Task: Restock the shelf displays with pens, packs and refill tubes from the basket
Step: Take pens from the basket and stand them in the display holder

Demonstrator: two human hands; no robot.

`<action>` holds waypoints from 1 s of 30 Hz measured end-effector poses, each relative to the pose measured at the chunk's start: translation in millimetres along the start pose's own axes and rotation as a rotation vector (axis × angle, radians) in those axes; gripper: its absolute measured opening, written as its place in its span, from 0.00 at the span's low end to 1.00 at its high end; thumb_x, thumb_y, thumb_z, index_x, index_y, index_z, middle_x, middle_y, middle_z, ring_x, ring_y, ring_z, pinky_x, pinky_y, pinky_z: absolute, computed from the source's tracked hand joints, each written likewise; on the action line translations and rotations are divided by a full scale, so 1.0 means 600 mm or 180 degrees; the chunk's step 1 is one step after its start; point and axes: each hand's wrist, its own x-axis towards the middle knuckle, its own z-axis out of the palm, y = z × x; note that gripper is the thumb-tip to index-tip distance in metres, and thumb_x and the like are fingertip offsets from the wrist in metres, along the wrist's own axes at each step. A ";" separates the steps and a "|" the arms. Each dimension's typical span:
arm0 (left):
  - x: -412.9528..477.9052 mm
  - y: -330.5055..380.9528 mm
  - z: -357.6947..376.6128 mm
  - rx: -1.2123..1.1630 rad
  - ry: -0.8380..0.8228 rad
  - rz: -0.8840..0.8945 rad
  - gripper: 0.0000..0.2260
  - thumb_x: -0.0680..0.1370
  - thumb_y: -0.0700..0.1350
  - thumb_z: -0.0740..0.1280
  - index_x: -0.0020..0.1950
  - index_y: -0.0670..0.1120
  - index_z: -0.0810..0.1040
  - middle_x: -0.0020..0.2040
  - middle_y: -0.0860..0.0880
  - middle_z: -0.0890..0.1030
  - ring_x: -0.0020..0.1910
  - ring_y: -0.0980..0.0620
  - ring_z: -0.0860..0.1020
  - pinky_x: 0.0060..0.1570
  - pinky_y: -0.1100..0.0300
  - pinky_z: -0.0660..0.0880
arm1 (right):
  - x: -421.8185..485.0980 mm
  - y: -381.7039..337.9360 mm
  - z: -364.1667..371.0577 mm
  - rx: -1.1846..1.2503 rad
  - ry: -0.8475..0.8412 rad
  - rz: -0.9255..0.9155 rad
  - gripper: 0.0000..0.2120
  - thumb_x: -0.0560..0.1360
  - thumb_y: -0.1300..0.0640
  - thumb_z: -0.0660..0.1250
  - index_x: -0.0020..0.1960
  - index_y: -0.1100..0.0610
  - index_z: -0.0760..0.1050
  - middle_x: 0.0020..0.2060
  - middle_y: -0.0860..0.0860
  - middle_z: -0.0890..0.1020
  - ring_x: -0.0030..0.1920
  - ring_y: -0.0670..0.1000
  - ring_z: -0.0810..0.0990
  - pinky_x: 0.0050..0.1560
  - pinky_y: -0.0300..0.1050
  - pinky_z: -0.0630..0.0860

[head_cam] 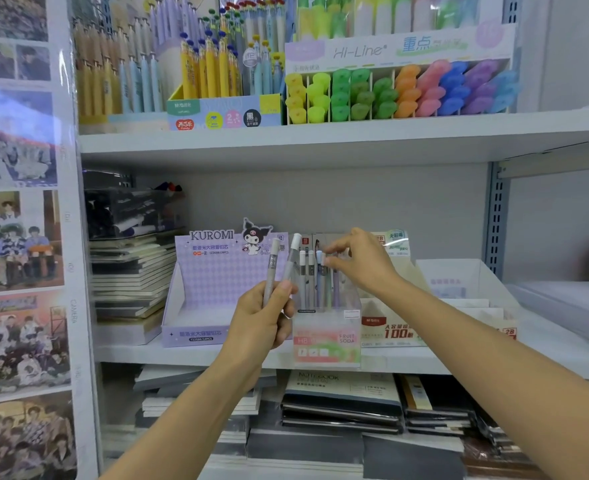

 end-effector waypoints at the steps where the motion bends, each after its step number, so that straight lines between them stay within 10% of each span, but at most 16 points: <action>1: -0.001 0.002 0.000 -0.0008 -0.0010 0.0000 0.10 0.82 0.48 0.62 0.50 0.43 0.79 0.30 0.52 0.75 0.21 0.57 0.66 0.21 0.68 0.63 | -0.001 -0.003 -0.008 0.0111 0.0037 -0.0004 0.09 0.74 0.53 0.71 0.54 0.52 0.82 0.43 0.44 0.74 0.42 0.44 0.72 0.45 0.37 0.71; 7: -0.011 0.018 0.019 -0.0008 -0.0132 0.0042 0.10 0.81 0.49 0.63 0.49 0.42 0.78 0.30 0.52 0.72 0.21 0.56 0.66 0.22 0.68 0.63 | -0.036 -0.057 -0.061 0.2489 -0.0482 0.0346 0.18 0.69 0.42 0.72 0.47 0.56 0.80 0.35 0.48 0.84 0.33 0.43 0.79 0.33 0.35 0.72; 18: -0.032 0.047 0.043 -0.0083 -0.0257 -0.0061 0.13 0.81 0.52 0.62 0.54 0.44 0.78 0.32 0.51 0.74 0.23 0.56 0.66 0.22 0.67 0.64 | -0.070 -0.075 -0.095 0.3268 -0.0854 0.0191 0.11 0.75 0.62 0.69 0.57 0.58 0.78 0.47 0.57 0.86 0.44 0.51 0.84 0.43 0.38 0.79; 30: -0.021 0.053 0.029 -0.0131 0.0101 -0.0368 0.07 0.82 0.48 0.57 0.51 0.45 0.71 0.31 0.52 0.76 0.21 0.54 0.66 0.19 0.67 0.62 | -0.030 -0.045 -0.131 0.3068 0.0157 0.0348 0.10 0.78 0.68 0.63 0.57 0.59 0.75 0.46 0.57 0.84 0.49 0.53 0.84 0.48 0.42 0.82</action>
